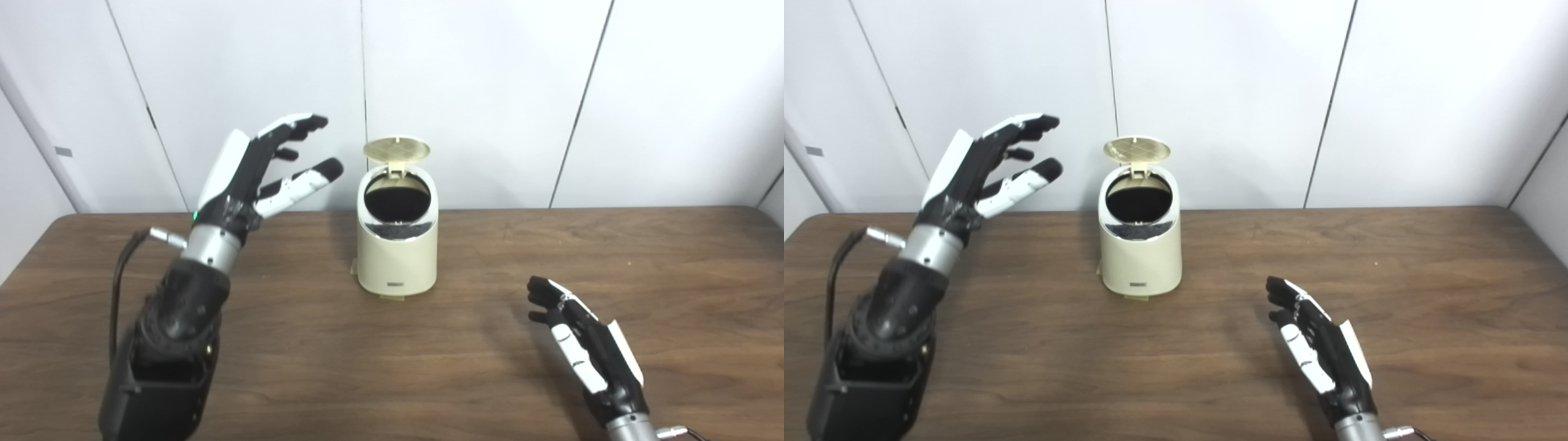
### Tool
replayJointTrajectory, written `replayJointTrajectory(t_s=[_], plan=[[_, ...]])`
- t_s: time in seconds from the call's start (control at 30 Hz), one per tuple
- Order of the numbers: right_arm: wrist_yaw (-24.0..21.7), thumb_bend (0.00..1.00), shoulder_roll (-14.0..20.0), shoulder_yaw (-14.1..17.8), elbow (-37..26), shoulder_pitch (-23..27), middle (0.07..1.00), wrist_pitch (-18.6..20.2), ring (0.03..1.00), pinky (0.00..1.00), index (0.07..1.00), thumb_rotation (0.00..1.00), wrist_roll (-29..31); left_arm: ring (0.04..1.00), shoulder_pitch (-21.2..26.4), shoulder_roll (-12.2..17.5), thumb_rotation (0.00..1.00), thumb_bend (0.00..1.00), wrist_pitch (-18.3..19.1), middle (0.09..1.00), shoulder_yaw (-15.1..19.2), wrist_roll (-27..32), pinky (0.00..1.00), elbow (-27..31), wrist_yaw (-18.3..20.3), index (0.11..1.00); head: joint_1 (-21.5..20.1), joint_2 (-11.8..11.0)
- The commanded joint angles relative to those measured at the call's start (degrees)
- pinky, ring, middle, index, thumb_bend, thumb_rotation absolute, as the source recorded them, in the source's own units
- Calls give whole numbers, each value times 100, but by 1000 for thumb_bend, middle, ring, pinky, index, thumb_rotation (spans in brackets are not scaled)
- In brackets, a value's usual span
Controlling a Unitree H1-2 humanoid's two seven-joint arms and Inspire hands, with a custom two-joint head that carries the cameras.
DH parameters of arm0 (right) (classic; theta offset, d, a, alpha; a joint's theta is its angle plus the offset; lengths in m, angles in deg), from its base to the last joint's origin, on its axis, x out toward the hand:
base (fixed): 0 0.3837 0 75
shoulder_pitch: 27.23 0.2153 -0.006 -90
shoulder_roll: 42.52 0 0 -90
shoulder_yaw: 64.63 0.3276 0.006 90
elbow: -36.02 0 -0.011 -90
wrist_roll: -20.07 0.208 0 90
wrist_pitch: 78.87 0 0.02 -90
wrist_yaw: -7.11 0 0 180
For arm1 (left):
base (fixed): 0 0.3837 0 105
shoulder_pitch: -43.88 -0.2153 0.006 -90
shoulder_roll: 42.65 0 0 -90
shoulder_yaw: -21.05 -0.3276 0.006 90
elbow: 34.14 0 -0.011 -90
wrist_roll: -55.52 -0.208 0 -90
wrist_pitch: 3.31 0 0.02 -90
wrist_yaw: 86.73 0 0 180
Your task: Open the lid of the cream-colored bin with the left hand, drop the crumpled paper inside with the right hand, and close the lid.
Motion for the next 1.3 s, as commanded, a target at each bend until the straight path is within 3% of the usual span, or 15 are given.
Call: replayJointTrajectory(t_s=[0.0,0.1,0.2,0.37,0.53,0.57,0.63,0.8,0.9,1.0,1.27], plan=[[60,199,-13,14,-95,119,843,-216,846,751,813,717,20,824,526,125,799,996,-9,836,-90,-195,722,-68,62,822,-5,1],[58,191,-26,-6,-140,109,844,-164,844,741,813,708,-10,806,824,163,763,1000,-60,824,-258,-340,692,-309,130,812,-11,-30],[38,178,-24,-14,-127,110,846,-178,848,732,815,696,14,832,1106,146,728,1000,-72,844,-417,-436,724,-653,203,832,2,-51],[-5,154,-3,-22,-97,110,835,-203,841,715,803,677,68,892,1557,199,771,1000,22,878,-871,-1082,750,-1225,282,840,0,-83],[-17,161,0,-48,-86,102,843,-152,838,699,805,672,55,937,1849,110,762,1000,61,930,-1025,-1364,769,-1638,308,849,-20,-92],[-14,162,2,-53,-92,103,841,-133,836,695,803,684,39,948,1908,118,764,1000,-13,922,-1076,-1413,892,-1731,305,851,-20,-91],[7,167,-8,-56,-93,106,835,-107,830,690,798,709,5,951,2051,157,779,1000,-183,923,-1234,-1576,968,-1997,298,855,-18,-95],[62,169,-29,-88,-93,97,827,-96,819,681,794,791,-144,948,2332,116,782,1000,-273,930,-1455,-1931,977,-2644,193,848,-31,-105],[55,177,-54,-99,-89,89,826,-90,818,687,795,805,-148,960,2439,54,774,1000,-322,941,-1502,-2036,949,-2927,138,849,-47,-106],[25,200,-56,-103,-74,94,833,-65,823,692,801,804,-112,952,2479,32,773,1000,-450,931,-1531,-2089,991,-3079,96,846,-68,-112],[-14,199,-40,-110,-6,105,843,-67,834,707,815,775,-68,956,2410,47,788,1000,-583,928,-1647,-2247,999,-3110,121,854,-83,-194]])
